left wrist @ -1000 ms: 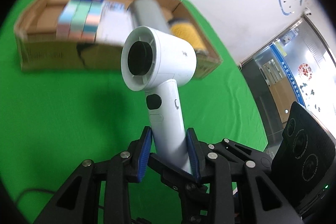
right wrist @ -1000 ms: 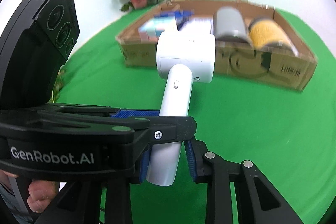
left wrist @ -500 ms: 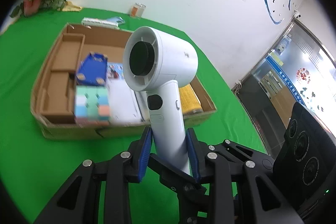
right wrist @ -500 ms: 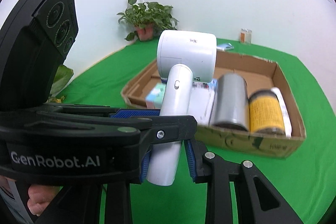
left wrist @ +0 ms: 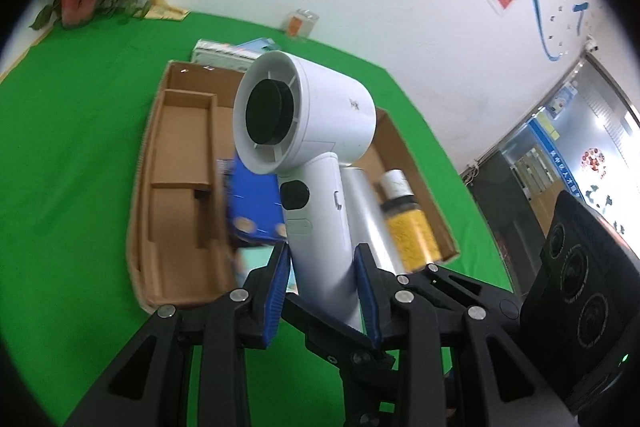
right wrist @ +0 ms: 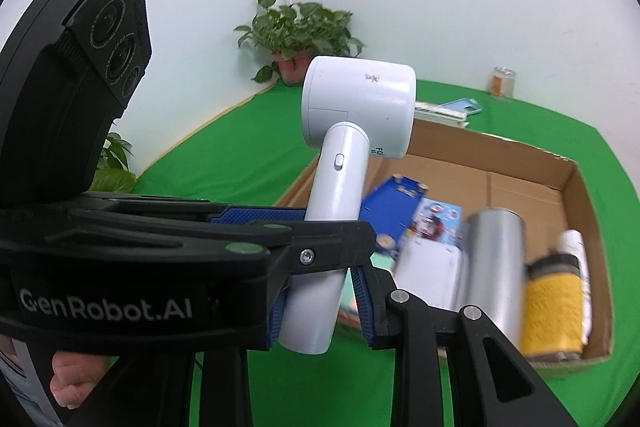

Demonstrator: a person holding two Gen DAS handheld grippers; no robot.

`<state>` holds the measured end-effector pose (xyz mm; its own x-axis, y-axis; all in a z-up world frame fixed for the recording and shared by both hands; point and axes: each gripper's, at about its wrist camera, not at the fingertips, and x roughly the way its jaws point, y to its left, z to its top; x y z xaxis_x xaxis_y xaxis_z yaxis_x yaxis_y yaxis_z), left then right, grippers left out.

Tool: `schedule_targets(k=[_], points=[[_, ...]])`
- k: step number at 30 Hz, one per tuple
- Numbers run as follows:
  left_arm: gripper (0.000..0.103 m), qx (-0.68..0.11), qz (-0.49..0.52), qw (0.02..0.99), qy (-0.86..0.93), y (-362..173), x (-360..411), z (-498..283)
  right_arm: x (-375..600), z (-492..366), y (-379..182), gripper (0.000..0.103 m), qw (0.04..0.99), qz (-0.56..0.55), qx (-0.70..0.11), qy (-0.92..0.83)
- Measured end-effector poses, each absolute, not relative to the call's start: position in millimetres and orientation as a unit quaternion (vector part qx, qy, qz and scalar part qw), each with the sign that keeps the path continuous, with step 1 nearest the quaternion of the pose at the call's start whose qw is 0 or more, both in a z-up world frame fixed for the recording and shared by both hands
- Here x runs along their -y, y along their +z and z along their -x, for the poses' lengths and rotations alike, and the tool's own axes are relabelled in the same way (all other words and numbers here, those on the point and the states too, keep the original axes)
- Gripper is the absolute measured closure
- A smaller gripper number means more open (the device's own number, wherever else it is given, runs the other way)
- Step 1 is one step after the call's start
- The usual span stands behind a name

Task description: Organize rigid objects

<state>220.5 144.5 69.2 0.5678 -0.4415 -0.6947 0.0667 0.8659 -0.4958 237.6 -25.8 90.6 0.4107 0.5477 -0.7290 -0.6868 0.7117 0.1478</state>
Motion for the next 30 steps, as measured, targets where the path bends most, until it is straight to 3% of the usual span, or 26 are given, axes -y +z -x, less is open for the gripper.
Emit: schedule_targets(k=[13, 15, 17, 19, 21, 23, 26, 28, 30], points=[[0.071, -0.521, 0.272, 0.796, -0.143, -7, -208, -274, -54, -311, 7, 0.074, 0.773, 0.062, -0.522, 0.356], [0.071, -0.523, 0.273, 0.796, -0.137, -9, -210, -272, -56, -314, 1, 0.069, 0.771, 0.055, -0.527, 0.355], [0.071, -0.506, 0.262, 0.812, -0.124, 3, -210, -265, -55, -314, 1, 0.063, 0.771, 0.053, -0.524, 0.356], [0.065, -0.475, 0.222, 0.847, -0.087, 26, -205, -249, -50, -307, 8, 0.048, 0.773, 0.047, -0.516, 0.367], [0.035, -0.44, 0.184, 0.878, -0.04, 46, -199, -231, -40, -293, 23, 0.027, 0.785, 0.045, -0.488, 0.378], [0.021, -0.366, 0.132, 0.921, 0.03, 73, -183, -194, -22, -277, 40, 0.016, 0.819, 0.06, -0.439, 0.365], [0.016, -0.298, 0.05, 0.945, 0.127, 89, -156, -153, 15, -249, 59, 0.012, 0.873, 0.082, -0.35, 0.329], [0.015, -0.288, 0.011, 0.943, 0.168, 92, -138, -134, 47, -230, 62, 0.001, 0.906, 0.096, -0.302, 0.281], [0.015, -0.284, 0.01, 0.944, 0.171, 93, -126, -114, 80, -221, 59, 0.001, 0.924, 0.1, -0.286, 0.235]])
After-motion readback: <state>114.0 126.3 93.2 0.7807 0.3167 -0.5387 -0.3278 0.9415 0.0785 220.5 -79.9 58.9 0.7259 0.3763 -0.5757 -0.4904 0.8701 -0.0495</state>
